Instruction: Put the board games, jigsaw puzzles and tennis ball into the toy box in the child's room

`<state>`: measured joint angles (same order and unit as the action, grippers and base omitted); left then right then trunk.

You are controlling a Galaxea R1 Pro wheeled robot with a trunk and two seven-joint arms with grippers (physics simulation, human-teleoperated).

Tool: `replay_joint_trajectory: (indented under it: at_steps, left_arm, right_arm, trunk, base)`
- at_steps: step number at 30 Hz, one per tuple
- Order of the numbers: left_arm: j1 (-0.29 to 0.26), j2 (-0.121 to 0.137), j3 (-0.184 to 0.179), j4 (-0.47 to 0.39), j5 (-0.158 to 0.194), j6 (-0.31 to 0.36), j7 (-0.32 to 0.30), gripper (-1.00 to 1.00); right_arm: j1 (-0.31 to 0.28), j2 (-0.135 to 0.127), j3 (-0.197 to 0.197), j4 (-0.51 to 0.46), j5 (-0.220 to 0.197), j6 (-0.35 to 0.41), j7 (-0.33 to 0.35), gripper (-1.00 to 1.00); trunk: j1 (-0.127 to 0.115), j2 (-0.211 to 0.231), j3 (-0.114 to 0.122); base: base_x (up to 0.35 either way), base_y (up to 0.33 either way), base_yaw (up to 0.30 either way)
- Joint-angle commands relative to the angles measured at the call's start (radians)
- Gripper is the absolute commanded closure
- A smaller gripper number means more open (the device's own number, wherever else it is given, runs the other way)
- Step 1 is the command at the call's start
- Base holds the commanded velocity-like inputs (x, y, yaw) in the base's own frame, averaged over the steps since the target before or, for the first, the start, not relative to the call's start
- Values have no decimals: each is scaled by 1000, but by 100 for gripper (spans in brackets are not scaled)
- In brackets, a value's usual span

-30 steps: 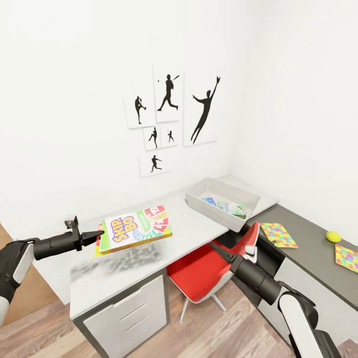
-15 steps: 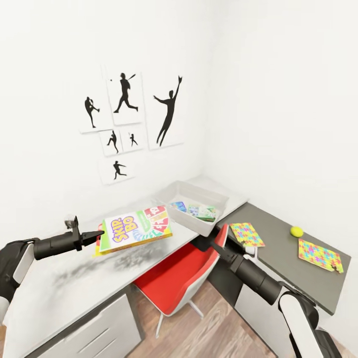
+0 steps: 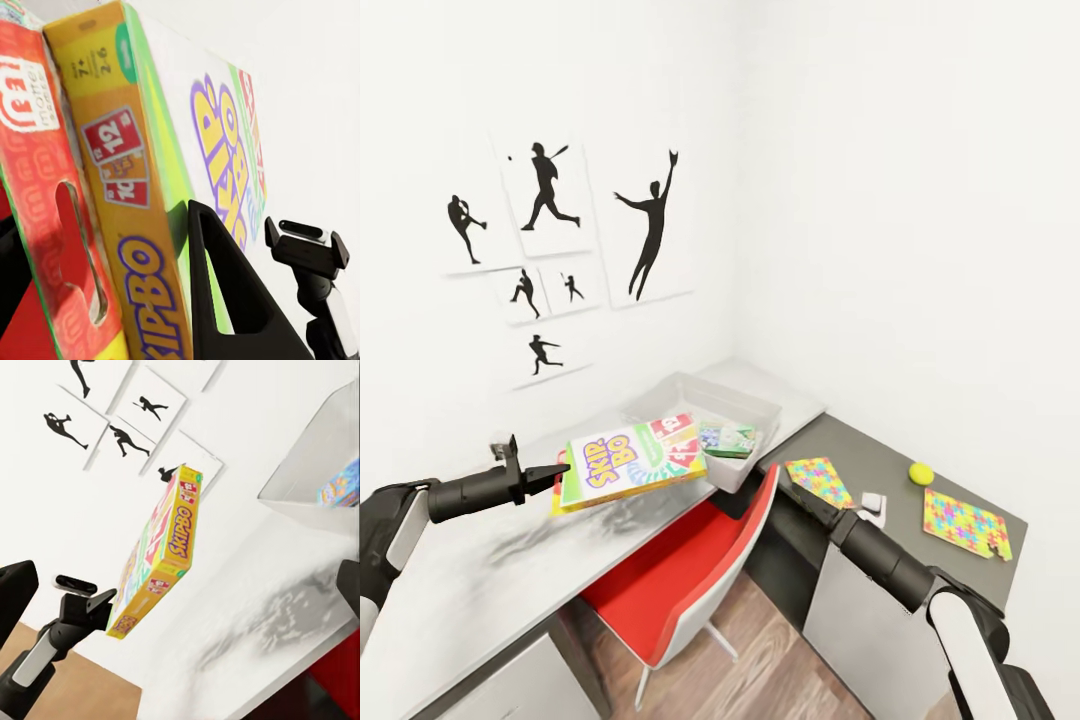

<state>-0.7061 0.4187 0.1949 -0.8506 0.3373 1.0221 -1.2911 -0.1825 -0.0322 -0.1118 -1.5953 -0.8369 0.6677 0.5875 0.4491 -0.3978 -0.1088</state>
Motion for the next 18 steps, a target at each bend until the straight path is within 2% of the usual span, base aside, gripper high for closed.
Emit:
replay_joint_trajectory:
  at_steps: [1,9,12,18]
  left_arm:
    - [-1,0,1,0,5,9,-2,100]
    - [0,0,5,-1,5,9,-2,100]
    - [0,0,5,-1,5,9,-2,100]
    - [0,0,4,-1,6,9,-2,100]
  right_arm:
    - [-1,0,-2,0,-5,7,1,-100]
    - [-2,0,-5,0,-5,9,1,-100]
    - [-1,0,-5,0,-5,9,21,-100]
    - [-1,0,-5,0,-5,9,29,-100]
  trunk:
    - [1,-2,-2]
    - [1,-2,-2]
    - [1,-2,-2]
    - [1,-2,-2]
  base:
    - [194,-236,-2]
    - [222,-217,0]
    - [225,-199,0]
    - [77,-71,0]
